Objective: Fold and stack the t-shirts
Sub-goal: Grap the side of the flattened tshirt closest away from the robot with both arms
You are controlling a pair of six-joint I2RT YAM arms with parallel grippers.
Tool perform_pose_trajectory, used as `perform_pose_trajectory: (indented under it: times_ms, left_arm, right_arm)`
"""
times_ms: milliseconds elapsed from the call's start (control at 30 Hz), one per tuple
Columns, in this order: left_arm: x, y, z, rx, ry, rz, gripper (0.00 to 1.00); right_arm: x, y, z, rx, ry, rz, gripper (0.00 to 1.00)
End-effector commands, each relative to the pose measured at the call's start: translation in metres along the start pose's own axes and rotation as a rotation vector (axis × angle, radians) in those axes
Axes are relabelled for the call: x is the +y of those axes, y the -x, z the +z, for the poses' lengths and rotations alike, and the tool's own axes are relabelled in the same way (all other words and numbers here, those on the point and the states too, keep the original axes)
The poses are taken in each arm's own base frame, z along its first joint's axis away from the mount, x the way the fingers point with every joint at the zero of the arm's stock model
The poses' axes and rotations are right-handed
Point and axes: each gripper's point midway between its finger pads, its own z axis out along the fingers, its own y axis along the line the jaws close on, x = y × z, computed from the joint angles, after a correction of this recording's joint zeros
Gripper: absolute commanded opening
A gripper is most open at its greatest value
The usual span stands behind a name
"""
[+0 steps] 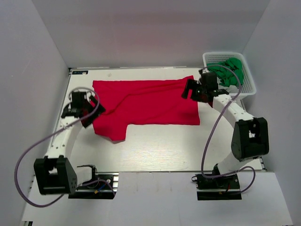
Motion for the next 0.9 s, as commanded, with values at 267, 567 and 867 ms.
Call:
perform_pose_trajectory:
  times_ms: [267,567,867]
  left_arm:
    - [0.050,-0.106,-0.001,0.157,-0.031,-0.128,1.00]
    - [0.049,-0.125,0.024,0.223,-0.050,-0.173,0.77]
    - [0.061,-0.126,0.033,0.219,0.009,-0.155,0.17]
  right_arm:
    - [-0.034,-0.091,-0.058,-0.055,-0.089,0.249,0.90]
    - [-0.052,-0.133,-0.073,-0.052,-0.135,0.278,0.90]
    - [-0.067,-0.165,-0.062,0.020,-0.192,0.319,0.90]
